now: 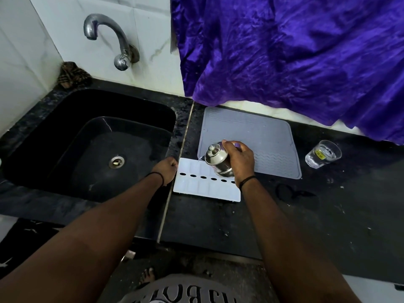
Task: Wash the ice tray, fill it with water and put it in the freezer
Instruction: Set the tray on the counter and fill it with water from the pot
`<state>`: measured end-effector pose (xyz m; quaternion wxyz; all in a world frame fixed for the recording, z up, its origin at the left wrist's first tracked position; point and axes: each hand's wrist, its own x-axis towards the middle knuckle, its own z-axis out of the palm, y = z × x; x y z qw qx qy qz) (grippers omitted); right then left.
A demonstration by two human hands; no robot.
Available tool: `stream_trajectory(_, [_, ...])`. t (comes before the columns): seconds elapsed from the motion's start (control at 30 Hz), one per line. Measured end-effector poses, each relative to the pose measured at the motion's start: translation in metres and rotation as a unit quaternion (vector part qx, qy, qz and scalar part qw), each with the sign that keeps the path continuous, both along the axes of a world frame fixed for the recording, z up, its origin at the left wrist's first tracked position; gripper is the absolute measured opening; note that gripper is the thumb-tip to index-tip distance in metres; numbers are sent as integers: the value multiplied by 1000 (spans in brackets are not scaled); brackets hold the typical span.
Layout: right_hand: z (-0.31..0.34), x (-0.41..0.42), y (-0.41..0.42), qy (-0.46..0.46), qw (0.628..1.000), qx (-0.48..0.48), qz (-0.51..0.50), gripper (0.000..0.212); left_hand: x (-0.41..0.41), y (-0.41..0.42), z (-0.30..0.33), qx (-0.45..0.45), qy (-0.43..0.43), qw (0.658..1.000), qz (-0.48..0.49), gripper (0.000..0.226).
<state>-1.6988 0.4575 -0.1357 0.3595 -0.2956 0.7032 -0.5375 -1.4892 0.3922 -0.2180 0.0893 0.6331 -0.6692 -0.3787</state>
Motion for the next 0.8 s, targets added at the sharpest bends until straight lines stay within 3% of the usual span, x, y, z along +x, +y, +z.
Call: stream_trajectory(0.8, [4, 3, 4, -9, 1000, -1, 5, 24, 0, 4, 9, 2, 4, 1000, -8, 16])
